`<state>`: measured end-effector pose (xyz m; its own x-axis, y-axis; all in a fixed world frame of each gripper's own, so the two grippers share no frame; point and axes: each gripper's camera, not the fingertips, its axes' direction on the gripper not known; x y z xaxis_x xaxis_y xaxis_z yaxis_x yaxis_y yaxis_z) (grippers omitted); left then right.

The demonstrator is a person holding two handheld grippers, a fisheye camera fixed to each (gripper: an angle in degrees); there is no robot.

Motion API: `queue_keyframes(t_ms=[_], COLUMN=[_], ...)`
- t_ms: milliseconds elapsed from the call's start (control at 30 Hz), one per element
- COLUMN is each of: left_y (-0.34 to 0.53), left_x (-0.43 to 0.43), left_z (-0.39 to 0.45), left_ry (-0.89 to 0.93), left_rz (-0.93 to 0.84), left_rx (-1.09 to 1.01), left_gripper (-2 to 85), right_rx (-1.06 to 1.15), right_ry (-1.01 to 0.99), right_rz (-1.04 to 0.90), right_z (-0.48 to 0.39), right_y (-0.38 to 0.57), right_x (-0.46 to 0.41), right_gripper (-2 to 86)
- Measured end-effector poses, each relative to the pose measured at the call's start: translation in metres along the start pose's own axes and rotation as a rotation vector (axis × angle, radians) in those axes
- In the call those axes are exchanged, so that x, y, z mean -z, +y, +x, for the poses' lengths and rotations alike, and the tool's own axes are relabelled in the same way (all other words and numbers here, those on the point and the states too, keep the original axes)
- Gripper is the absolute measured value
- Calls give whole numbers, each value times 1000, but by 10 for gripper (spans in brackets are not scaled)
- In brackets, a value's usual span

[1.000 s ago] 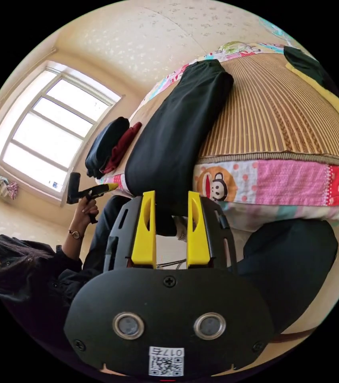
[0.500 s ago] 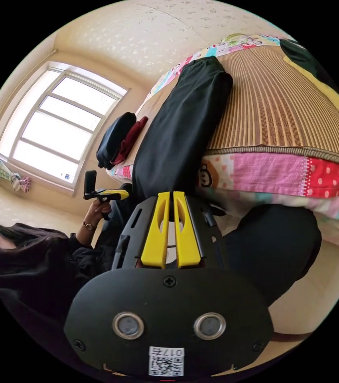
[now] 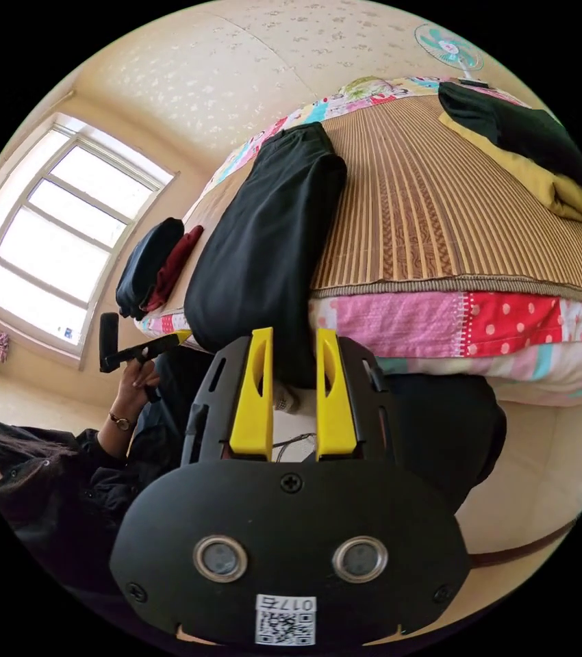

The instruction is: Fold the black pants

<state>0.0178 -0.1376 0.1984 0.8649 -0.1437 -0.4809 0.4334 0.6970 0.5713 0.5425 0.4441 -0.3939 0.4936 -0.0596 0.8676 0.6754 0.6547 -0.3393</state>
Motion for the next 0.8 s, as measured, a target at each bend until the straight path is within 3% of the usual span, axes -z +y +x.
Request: queue_keyframes(t_ms=[400, 500, 633, 800], left_y=[11, 13, 16, -14], left_x=[17, 7, 39, 28], left_z=[7, -7, -20, -27], left_ry=[34, 48, 150, 138], left_rz=[67, 36, 217, 111], left_rx=[0, 87, 97, 45], left_gripper=[21, 33, 89, 95], right_rx=[49, 9, 28, 24], right_ry=[-23, -6, -185, -256], right_rz=[-15, -79, -2, -71], right_z=[-15, -3, 19, 60], right_y=[3, -3, -14, -44], right_x=[0, -11, 16, 13], right_gripper=[19, 27, 88, 120])
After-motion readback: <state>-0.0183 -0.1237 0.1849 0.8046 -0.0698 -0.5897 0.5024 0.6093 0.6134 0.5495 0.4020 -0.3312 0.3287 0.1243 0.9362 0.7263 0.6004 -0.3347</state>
